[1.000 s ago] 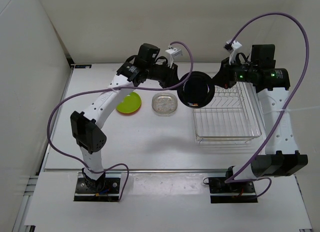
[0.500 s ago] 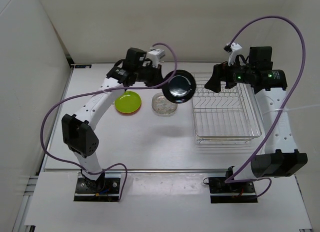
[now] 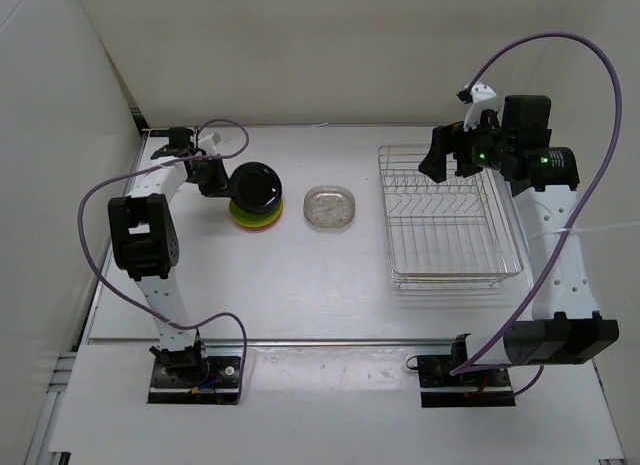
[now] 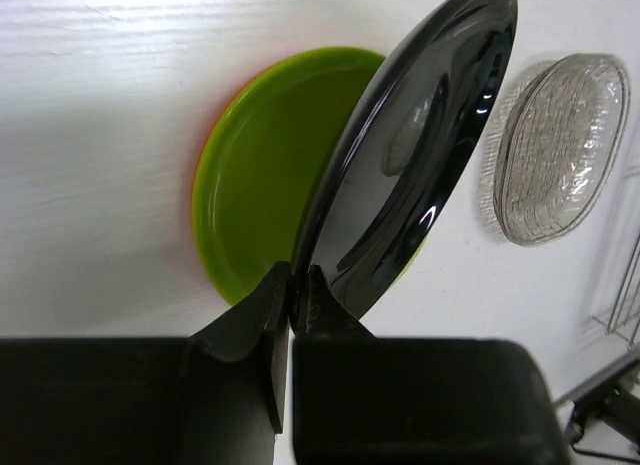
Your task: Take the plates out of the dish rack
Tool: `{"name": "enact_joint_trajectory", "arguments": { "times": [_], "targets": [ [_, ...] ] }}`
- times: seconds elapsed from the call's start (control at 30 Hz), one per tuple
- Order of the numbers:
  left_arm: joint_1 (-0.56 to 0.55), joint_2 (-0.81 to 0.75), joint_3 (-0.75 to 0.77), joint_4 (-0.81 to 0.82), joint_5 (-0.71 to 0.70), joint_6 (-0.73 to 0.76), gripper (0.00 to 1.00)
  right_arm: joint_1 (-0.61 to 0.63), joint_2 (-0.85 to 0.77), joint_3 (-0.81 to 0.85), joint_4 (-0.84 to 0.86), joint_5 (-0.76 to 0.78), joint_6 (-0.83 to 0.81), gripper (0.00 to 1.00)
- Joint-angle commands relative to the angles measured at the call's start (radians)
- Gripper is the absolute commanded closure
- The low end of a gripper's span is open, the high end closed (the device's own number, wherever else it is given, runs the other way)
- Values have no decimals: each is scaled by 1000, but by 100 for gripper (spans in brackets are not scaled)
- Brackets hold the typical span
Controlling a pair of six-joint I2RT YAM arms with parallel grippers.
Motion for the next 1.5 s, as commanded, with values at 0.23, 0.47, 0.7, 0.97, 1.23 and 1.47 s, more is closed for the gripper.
{"name": "enact_joint_trajectory", "arguments": {
  "times": [0.23, 0.47, 0.7, 0.97, 1.23, 1.47],
  "targets": [
    [17, 41, 82, -45, 106, 18, 89, -3, -19, -4, 26, 22, -5, 0],
    [46, 32, 36, -45, 95, 28, 89, -3, -8, 14, 26, 13, -5, 0],
    [55, 12, 5, -45, 95, 28, 89, -3, -8, 14, 26, 4, -5, 0],
    [55, -8, 5, -67, 113, 51, 85, -3, -8, 23, 26, 4, -5, 0],
    [55, -37, -4, -77, 113, 60, 62, -3, -8, 23, 17, 4, -5, 0],
    [35, -96, -15, -77, 116, 78, 45, -3, -18, 23, 17, -15, -5, 0]
  ]
}}
